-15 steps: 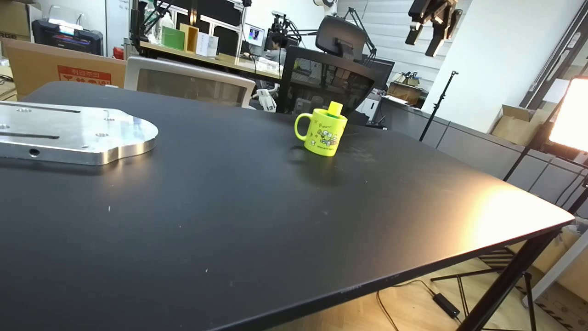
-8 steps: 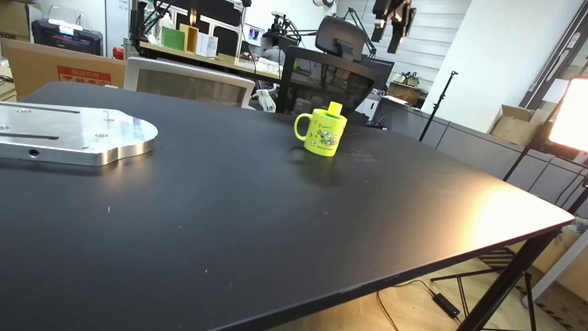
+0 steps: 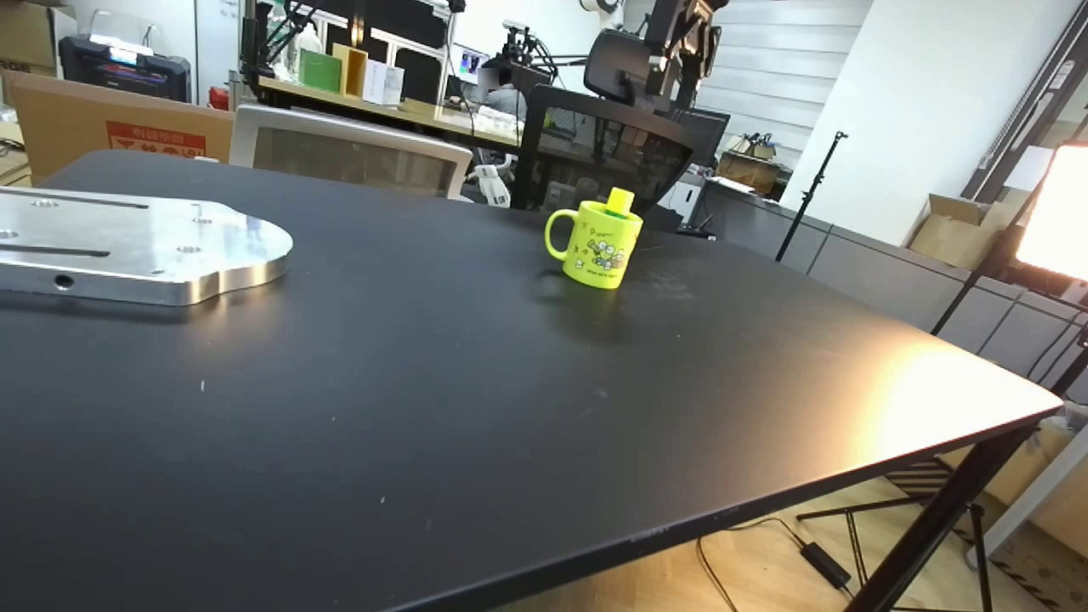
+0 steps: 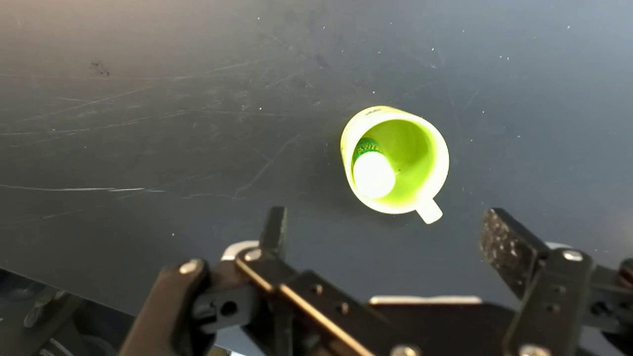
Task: Remove the glue stick from the mug cup
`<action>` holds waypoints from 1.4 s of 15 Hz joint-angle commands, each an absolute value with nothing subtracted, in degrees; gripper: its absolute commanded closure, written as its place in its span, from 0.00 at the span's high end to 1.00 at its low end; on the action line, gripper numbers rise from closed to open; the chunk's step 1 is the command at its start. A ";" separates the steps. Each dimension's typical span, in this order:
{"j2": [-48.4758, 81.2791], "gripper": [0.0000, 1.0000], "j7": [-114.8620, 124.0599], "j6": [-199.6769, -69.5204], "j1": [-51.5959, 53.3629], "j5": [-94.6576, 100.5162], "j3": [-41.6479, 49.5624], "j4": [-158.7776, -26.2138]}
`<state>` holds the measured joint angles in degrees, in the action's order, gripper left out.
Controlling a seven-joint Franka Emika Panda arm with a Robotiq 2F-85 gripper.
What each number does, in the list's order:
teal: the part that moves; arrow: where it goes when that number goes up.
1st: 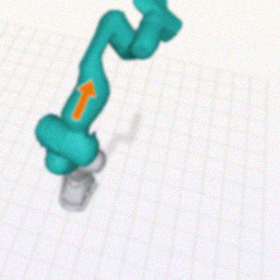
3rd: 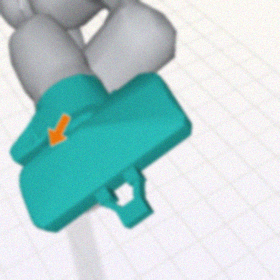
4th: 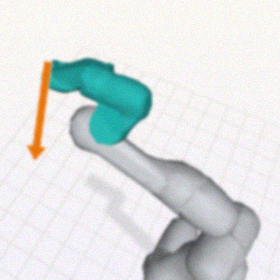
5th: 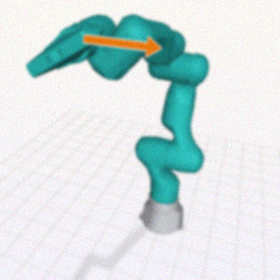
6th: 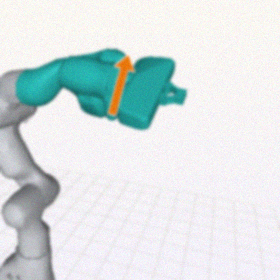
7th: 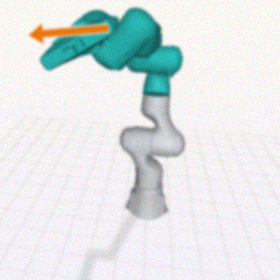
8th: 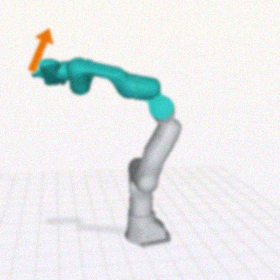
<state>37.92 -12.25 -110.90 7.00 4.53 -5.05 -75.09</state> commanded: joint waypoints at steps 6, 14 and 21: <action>42.26 1.00 -12.36 -119.55 4.74 0.79 -6.01 -73.74; 45.91 1.00 -11.96 -122.26 5.78 0.67 -6.44 -75.55; 47.89 1.00 -12.62 -122.91 5.73 0.88 -6.64 -75.93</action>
<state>47.76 -12.43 -122.60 5.98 0.90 -6.31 -75.61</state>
